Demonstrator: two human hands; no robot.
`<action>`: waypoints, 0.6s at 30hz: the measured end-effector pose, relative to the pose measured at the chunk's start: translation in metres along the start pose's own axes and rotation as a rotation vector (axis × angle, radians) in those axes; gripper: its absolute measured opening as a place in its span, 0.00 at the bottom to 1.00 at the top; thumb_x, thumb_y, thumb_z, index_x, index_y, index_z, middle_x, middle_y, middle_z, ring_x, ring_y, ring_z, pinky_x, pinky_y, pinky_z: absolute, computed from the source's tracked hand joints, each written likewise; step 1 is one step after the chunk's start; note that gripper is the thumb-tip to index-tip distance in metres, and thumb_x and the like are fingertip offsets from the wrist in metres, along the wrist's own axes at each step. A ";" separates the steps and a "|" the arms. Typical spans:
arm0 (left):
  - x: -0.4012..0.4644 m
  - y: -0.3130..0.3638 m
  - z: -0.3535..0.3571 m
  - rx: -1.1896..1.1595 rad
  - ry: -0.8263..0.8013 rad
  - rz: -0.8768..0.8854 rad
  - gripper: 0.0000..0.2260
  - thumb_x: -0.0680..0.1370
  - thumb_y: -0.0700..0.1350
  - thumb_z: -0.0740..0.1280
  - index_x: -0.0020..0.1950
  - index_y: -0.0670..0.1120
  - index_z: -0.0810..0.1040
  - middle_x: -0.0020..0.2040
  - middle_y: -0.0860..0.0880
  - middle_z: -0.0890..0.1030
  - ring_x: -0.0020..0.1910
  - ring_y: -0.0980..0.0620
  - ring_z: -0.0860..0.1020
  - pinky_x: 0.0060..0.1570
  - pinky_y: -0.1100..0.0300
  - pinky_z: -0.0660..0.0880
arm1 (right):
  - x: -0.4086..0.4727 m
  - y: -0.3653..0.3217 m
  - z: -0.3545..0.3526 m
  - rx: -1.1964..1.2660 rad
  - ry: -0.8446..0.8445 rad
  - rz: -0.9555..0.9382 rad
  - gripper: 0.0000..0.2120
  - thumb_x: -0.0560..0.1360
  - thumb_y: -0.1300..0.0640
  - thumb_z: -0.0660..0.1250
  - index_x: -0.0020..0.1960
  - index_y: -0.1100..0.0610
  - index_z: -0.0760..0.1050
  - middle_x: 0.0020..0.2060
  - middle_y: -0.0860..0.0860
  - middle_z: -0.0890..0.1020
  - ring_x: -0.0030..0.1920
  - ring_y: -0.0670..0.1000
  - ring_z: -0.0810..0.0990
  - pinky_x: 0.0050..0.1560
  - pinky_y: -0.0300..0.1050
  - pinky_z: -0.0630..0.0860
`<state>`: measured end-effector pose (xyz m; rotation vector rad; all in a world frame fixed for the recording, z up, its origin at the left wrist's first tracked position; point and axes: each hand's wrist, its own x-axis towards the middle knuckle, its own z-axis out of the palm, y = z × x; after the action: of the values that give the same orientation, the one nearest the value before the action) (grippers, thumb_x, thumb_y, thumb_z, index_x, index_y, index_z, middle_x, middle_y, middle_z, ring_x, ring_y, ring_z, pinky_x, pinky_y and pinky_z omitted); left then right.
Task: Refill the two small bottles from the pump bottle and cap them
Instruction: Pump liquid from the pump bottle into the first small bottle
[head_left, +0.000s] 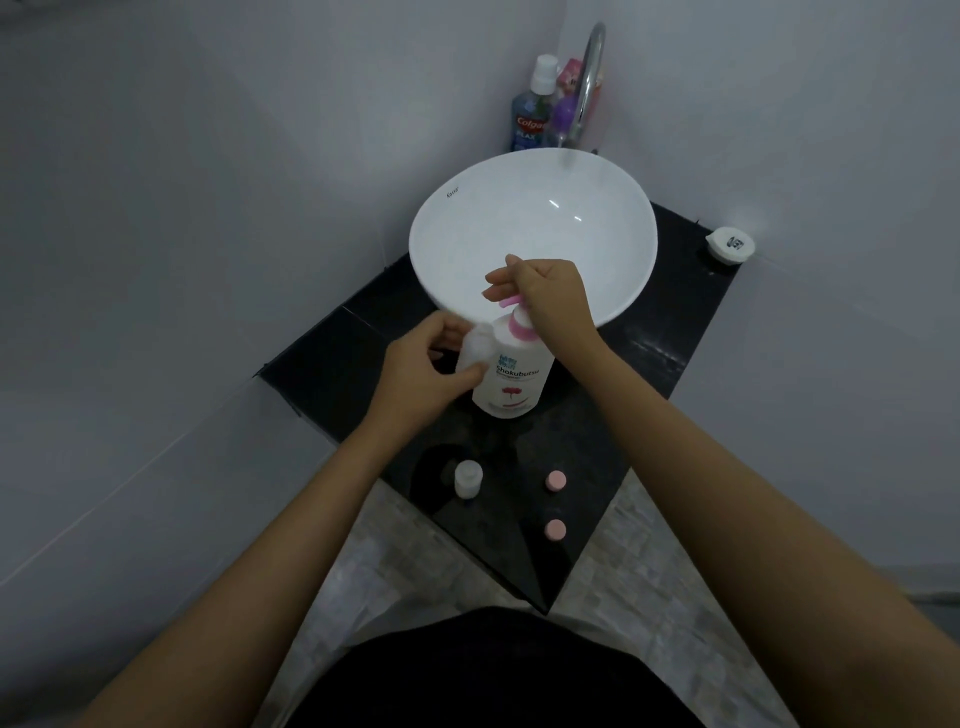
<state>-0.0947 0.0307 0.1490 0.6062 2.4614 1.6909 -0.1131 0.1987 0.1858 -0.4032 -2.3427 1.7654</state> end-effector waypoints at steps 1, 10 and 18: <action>0.003 0.003 -0.002 0.002 0.008 0.018 0.13 0.69 0.45 0.74 0.51 0.54 0.76 0.46 0.60 0.80 0.46 0.66 0.78 0.45 0.77 0.71 | -0.001 -0.001 0.000 0.000 0.001 0.000 0.16 0.79 0.57 0.59 0.44 0.64 0.82 0.35 0.57 0.84 0.33 0.45 0.81 0.49 0.42 0.78; 0.013 0.008 -0.001 0.005 0.074 0.092 0.13 0.70 0.47 0.74 0.53 0.53 0.77 0.50 0.55 0.80 0.49 0.62 0.78 0.45 0.74 0.73 | -0.002 -0.002 0.002 0.003 0.011 0.006 0.16 0.79 0.57 0.59 0.46 0.65 0.82 0.39 0.60 0.85 0.42 0.54 0.83 0.54 0.48 0.77; 0.019 0.010 0.000 -0.018 0.102 0.119 0.13 0.71 0.46 0.74 0.54 0.46 0.79 0.50 0.50 0.78 0.49 0.57 0.77 0.46 0.73 0.73 | 0.001 0.003 0.003 0.034 0.019 0.017 0.17 0.80 0.58 0.57 0.46 0.66 0.81 0.41 0.61 0.85 0.41 0.51 0.82 0.48 0.36 0.76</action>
<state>-0.1090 0.0409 0.1612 0.6942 2.5227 1.8292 -0.1147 0.1973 0.1826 -0.4338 -2.2999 1.7987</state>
